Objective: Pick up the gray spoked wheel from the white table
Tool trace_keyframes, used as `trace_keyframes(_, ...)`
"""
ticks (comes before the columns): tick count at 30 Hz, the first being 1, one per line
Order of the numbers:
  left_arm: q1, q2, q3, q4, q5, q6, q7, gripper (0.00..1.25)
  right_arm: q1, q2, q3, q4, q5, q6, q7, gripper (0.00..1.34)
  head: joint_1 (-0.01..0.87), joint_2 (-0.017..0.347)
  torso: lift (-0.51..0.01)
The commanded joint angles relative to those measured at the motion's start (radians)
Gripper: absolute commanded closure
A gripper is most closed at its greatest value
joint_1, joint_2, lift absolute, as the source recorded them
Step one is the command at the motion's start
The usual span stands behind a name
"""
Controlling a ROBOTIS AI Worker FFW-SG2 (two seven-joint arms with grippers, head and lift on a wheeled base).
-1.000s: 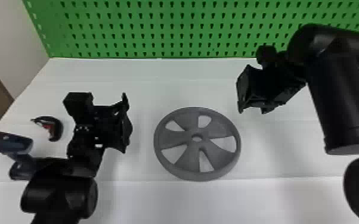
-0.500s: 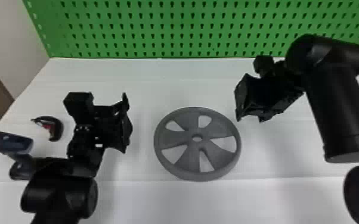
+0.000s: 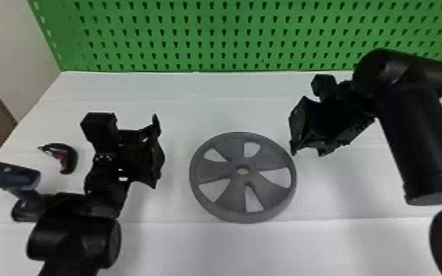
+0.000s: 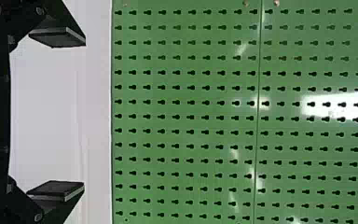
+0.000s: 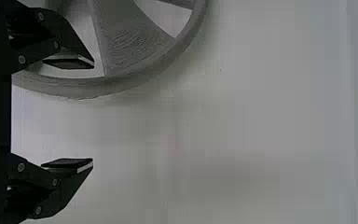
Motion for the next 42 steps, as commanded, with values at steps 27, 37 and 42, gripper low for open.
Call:
trace_keyframes(27,-0.012,0.017,-0.023,0.010,-0.002,0.010,0.000,0.19,-0.088,-0.083,0.200,0.168,-0.153,0.003,0.000,0.51,0.770,0.044,-0.098)
trace_keyframes(37,-0.012,0.017,-0.024,0.010,-0.001,0.012,0.000,0.19,-0.099,-0.068,0.206,0.174,-0.140,0.003,0.000,0.51,0.770,0.044,-0.098)
trace_keyframes(42,-0.014,0.017,-0.029,0.012,-0.001,0.016,0.000,0.19,-0.114,-0.045,0.206,0.176,-0.115,0.003,0.000,0.51,0.770,0.044,-0.098)
